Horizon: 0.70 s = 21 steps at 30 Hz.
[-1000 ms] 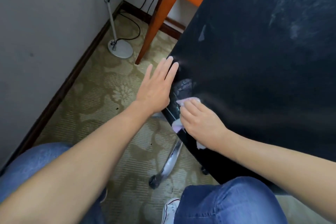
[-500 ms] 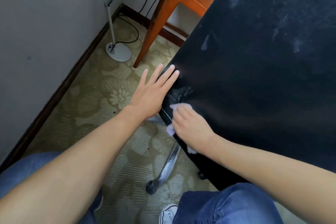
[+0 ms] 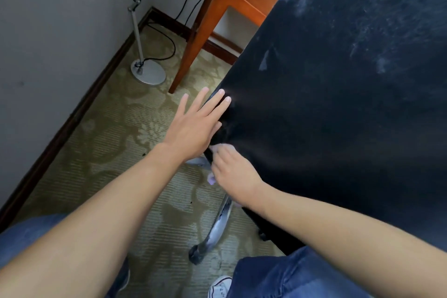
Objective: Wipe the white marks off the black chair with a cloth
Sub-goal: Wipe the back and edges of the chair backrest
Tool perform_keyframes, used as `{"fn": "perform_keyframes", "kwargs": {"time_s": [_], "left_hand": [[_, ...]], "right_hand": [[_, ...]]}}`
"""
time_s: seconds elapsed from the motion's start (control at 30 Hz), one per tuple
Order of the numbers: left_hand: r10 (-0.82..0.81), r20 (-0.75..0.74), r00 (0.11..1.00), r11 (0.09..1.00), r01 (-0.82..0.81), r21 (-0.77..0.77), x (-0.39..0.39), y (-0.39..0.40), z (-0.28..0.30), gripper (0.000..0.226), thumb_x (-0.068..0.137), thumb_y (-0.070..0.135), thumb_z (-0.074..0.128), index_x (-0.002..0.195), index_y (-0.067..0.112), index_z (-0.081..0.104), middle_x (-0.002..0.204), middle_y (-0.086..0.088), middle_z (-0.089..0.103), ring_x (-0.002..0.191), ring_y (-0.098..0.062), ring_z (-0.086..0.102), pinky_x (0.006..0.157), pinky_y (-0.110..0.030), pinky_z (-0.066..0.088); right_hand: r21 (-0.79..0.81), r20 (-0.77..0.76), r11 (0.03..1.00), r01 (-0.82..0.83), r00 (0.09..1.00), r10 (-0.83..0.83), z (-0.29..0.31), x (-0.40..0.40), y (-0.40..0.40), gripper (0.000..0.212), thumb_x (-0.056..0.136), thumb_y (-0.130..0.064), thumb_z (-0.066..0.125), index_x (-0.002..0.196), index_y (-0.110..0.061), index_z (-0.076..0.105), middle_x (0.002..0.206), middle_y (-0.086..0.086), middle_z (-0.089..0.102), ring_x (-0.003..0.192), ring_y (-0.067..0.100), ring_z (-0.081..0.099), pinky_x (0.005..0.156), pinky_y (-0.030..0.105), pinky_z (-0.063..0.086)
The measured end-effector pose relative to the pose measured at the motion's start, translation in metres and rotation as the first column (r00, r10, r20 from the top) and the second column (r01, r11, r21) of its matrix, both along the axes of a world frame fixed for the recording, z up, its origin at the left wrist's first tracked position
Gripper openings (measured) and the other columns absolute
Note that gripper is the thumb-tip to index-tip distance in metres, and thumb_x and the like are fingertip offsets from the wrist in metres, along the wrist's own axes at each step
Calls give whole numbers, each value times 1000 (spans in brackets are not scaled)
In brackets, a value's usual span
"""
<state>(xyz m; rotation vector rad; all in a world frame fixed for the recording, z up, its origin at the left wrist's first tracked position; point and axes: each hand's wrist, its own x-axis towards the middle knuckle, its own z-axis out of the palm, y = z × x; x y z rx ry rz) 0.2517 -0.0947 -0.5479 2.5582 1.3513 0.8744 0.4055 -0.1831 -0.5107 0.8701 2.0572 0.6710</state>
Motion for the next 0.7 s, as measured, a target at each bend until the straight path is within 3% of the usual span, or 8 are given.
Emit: {"fn": "perform_keyframes", "kwargs": {"time_s": [0.1,0.17,0.27,0.37,0.43,0.5,0.57,0.7], "left_hand": [[-14,-18,1000,999,14,-30,-1,0,0,65,109,50,32,167,26,14,176,2,10,161,-32,10,124,-64,19],[-23,-15,1000,998,22,-60,2,-3,-1,70,107,56,29,167,26,10,176,2,5,162,-32,7,125,-64,19],[-22,4,1000,994,22,-105,6,-6,-1,74,105,60,26,168,26,7,176,2,0,162,-31,4,125,-63,18],[-10,18,1000,993,12,-119,7,-7,1,74,105,61,26,168,25,10,176,3,3,162,-31,6,125,-63,17],[-3,18,1000,993,5,-122,8,-6,2,75,104,62,27,167,25,11,176,2,4,162,-31,7,125,-63,16],[16,5,1000,993,-15,-119,11,-6,2,77,103,64,27,167,25,11,176,3,3,162,-30,6,125,-63,15],[25,6,1000,991,-24,-133,14,-5,3,79,101,66,27,167,27,10,176,5,1,162,-29,3,126,-62,12],[21,4,1000,996,-21,-91,6,2,6,73,105,66,23,167,28,16,176,6,9,162,-30,6,125,-64,13]], "right_hand": [[-114,110,993,13,994,0,-14,29,-36,41,97,-29,59,126,-2,66,128,19,60,133,45,41,115,55,30],[-82,109,996,-32,993,41,3,50,-48,41,97,-34,59,123,-5,70,126,15,62,132,42,44,117,53,29],[71,-62,990,-121,990,126,37,66,-50,43,102,-30,46,122,1,68,133,18,60,138,38,39,121,49,27],[240,-228,969,-52,968,108,32,57,-43,40,103,-19,39,107,3,72,119,21,64,126,37,54,118,49,35],[239,-207,971,-7,977,58,10,36,-22,38,104,-28,50,113,4,69,122,23,62,127,41,53,117,51,35],[183,-137,981,70,990,-45,-12,11,5,52,101,-42,58,131,0,63,137,24,56,138,44,42,120,54,28],[125,-45,985,117,993,-113,-29,-13,29,60,93,-38,67,143,-8,56,150,21,48,144,45,32,122,57,21],[56,24,996,72,997,-74,-43,-2,23,41,90,-27,70,128,-13,68,132,15,60,129,43,45,111,54,31]]}}
